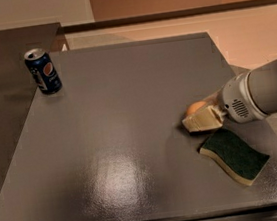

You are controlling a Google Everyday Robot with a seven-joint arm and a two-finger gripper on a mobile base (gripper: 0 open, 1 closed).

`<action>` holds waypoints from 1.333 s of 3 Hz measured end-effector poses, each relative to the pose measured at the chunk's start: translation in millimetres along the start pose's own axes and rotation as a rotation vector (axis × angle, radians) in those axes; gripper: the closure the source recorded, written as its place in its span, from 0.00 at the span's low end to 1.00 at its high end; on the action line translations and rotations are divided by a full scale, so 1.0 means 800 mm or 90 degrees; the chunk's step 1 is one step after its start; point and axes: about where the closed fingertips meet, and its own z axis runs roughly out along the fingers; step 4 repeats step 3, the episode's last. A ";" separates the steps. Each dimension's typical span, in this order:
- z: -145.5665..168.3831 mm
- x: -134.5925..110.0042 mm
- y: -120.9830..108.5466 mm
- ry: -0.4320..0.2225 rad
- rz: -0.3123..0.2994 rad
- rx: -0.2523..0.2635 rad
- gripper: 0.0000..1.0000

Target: Move orange near sponge

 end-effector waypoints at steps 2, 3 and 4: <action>-0.003 -0.004 0.003 0.000 -0.006 0.002 0.00; -0.003 -0.004 0.003 0.000 -0.006 0.002 0.00; -0.003 -0.004 0.003 0.000 -0.006 0.002 0.00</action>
Offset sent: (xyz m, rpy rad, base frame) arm -0.0004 0.0009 0.0018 -0.0027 -0.0029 0.0021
